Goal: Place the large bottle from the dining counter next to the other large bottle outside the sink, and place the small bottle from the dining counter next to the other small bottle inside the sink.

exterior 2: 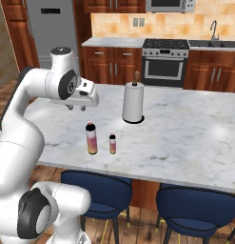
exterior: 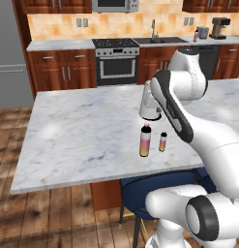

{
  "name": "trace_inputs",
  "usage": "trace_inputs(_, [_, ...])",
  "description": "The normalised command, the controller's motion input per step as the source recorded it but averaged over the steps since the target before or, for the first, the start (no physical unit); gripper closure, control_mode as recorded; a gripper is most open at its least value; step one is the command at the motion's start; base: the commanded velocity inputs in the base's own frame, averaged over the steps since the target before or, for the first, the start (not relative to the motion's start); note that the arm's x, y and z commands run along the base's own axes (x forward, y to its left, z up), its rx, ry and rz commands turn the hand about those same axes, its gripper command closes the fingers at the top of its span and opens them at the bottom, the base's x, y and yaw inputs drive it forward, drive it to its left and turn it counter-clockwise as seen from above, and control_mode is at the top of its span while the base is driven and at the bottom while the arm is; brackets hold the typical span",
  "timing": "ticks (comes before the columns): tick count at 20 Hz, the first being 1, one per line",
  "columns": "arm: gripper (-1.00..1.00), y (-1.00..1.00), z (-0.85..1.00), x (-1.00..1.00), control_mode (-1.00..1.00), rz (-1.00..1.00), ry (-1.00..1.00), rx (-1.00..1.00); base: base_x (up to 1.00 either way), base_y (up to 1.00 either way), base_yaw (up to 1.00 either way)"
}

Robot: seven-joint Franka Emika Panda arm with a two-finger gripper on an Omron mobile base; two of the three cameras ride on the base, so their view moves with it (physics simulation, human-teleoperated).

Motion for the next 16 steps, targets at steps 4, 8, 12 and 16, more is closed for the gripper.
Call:
trace_inputs(4, [-1.0, 0.06, 0.0, 0.09, -1.0, -0.01, -0.01, 0.0, 0.0, 0.0, 0.0])
trace_inputs(8, [-1.0, 0.01, -0.02, 0.04, -1.0, 0.0, 0.0, 0.0, 0.0, 0.0, 0.0])
trace_inputs(12, [-1.0, 0.1, 0.0, 0.03, -1.0, 0.0, 0.05, 0.0, 0.0, 0.0, 0.0])
trace_inputs(16, [-1.0, 0.16, -0.18, 0.16, -1.0, 0.0, 0.06, 0.0, 0.0, 0.0, 0.0])
